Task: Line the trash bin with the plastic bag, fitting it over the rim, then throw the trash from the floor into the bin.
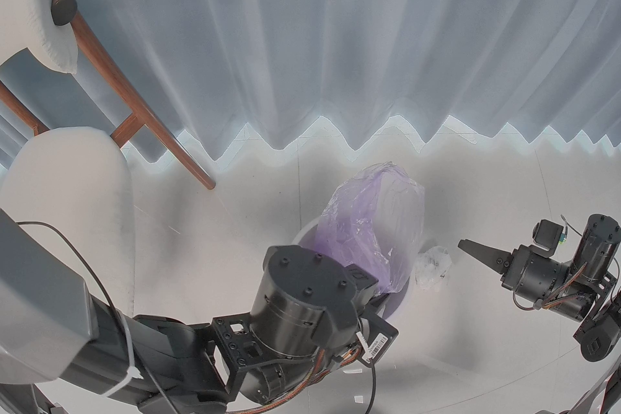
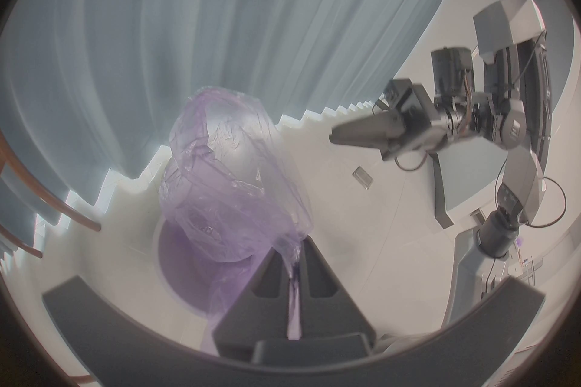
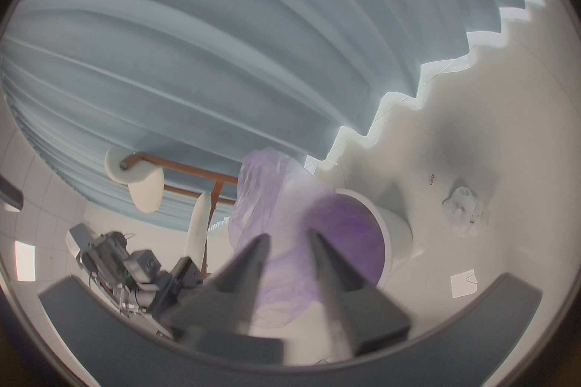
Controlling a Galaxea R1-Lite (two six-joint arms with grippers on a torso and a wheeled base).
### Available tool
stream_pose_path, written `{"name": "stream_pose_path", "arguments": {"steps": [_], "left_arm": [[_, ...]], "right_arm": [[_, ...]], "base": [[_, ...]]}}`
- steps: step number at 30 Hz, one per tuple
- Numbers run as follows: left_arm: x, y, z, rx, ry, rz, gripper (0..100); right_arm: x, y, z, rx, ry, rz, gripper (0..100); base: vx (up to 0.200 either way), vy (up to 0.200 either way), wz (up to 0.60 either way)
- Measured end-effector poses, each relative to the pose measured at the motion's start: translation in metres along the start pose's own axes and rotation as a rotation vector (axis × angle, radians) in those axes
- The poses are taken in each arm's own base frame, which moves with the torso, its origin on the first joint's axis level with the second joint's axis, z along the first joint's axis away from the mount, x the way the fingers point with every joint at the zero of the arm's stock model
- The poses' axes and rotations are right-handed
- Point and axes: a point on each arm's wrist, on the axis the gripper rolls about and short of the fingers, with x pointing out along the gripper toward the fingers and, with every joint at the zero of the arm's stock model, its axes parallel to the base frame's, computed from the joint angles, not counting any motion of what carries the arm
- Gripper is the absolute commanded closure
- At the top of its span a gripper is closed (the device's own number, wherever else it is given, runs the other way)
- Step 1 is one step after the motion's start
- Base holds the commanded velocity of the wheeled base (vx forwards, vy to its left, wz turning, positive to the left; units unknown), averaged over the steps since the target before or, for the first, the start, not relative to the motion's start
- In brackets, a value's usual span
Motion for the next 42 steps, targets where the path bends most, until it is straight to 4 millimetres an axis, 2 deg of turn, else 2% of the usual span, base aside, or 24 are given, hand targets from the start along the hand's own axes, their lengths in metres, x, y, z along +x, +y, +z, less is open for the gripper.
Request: {"name": "stream_pose_path", "arguments": {"steps": [7, 12, 18, 25, 31, 32, 42], "left_arm": [[0.0, 0.001, -0.006, -0.001, 0.006, 0.004, 100], [-0.001, 0.0, -0.008, 0.001, 0.006, -0.001, 100], [-0.003, -0.001, -0.008, 0.003, 0.008, -0.006, 100], [-0.005, -0.01, -0.009, 0.011, 0.006, -0.062, 100], [-0.006, -0.014, -0.01, 0.016, 0.007, -0.072, 100], [-0.007, -0.015, -0.01, 0.016, 0.007, -0.073, 100], [-0.007, -0.015, -0.01, 0.018, 0.009, -0.078, 100]], "right_arm": [[0.016, 0.0, -0.009, 0.084, 0.046, -0.132, 0], [0.037, 0.005, 0.001, 0.143, 0.06, -0.173, 0], [0.056, 0.021, 0.015, 0.146, 0.038, -0.147, 0], [0.067, 0.033, 0.006, 0.129, 0.045, -0.145, 0], [0.077, 0.029, -0.005, 0.101, 0.048, -0.198, 0], [0.079, 0.028, -0.007, 0.1, 0.052, -0.2, 100], [0.088, 0.04, -0.034, 0.089, 0.149, -0.167, 100]], "base": [[0.0, 0.0, 0.0], [0.0, 0.0, 0.0], [0.0, 0.0, 0.0], [0.0, 0.0, 0.0], [0.0, 0.0, 0.0], [0.0, 0.0, 0.0], [0.0, 0.0, 0.0]]}}
